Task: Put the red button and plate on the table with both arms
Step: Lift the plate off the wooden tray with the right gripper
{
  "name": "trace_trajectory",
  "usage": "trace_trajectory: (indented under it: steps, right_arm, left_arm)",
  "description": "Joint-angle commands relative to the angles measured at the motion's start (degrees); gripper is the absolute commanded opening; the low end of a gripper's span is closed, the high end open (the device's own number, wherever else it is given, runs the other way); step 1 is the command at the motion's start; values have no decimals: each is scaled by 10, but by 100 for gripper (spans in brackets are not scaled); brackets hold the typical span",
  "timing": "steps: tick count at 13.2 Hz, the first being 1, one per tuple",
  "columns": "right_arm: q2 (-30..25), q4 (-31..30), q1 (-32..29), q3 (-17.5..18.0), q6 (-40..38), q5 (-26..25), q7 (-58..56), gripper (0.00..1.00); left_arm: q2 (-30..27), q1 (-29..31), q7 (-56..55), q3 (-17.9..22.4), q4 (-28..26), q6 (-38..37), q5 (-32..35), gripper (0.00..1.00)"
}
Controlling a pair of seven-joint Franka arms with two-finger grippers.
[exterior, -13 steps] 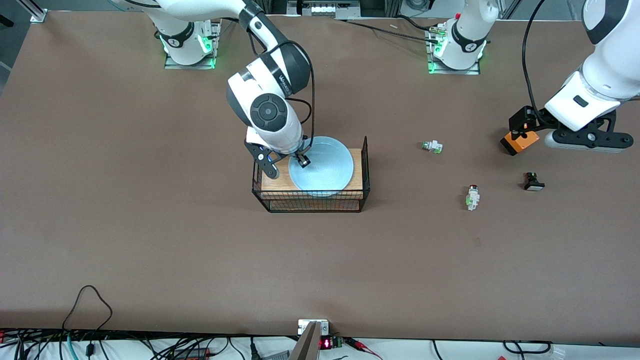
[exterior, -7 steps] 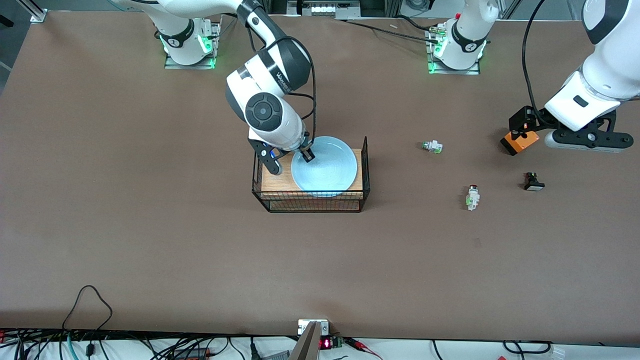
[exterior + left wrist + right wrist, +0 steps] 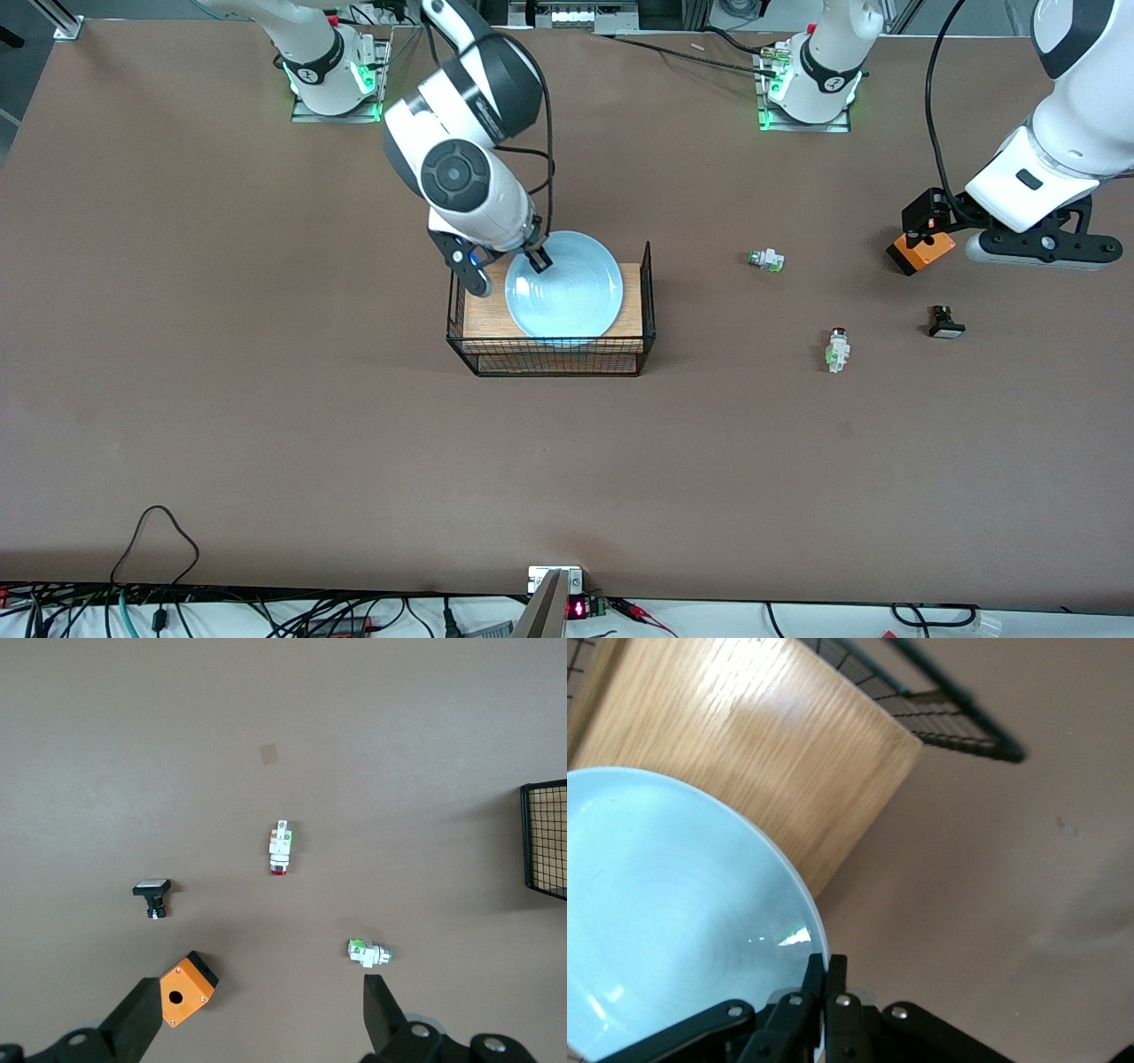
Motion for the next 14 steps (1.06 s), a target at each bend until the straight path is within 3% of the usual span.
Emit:
trace_trajectory:
  steps: [1,5,8,14]
  right_arm:
    - [-39,-5,-12,0,-48,6,1,0]
    - [-63,-5,-30,-1,-75,18,1,0]
    - [-79,-5,-45,-2,-77,74,11,0]
    - [-106,-5,-54,-4,-144,76,30,0]
  left_arm:
    - [4,-3,-3,2,10,-7,-8,100]
    - [5,-3,-3,2,10,-7,-9,100]
    - [4,-3,-3,2,10,-7,-9,100]
    - [7,-3,-4,2,12,-6,-9,100]
